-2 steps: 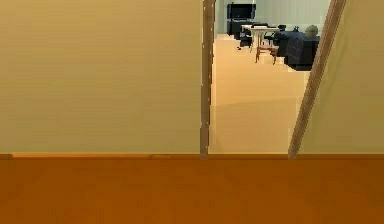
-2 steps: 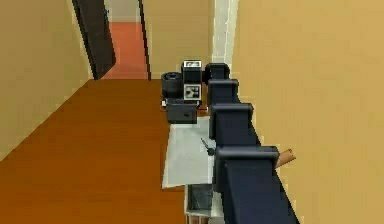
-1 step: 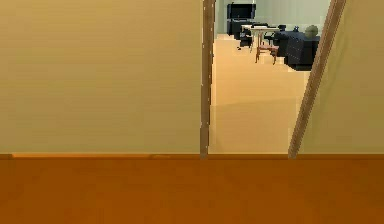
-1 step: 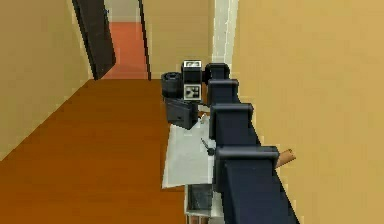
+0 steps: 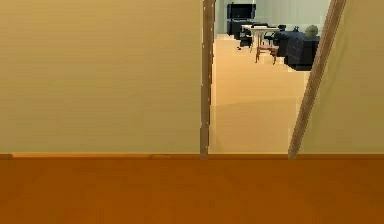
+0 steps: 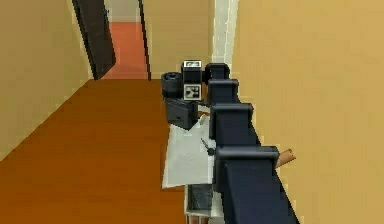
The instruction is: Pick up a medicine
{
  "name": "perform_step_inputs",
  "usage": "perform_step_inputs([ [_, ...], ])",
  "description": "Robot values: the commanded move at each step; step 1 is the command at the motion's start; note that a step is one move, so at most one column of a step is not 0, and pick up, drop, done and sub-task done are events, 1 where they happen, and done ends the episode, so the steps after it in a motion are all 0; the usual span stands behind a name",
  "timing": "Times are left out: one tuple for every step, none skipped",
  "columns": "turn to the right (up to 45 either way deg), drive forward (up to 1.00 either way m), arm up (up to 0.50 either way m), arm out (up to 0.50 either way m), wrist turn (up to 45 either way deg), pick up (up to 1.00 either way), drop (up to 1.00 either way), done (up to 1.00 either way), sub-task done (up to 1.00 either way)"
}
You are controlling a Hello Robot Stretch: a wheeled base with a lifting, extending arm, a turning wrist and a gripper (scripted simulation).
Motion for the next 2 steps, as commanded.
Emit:
perform_step_inputs([
  [0.0,0.00,0.00,0.00,0.0,1.00,0.00,0.00,0.00],
  [0.0,0.00,-0.16,0.00,0.0,0.00,0.00,0.00,0.00],
])
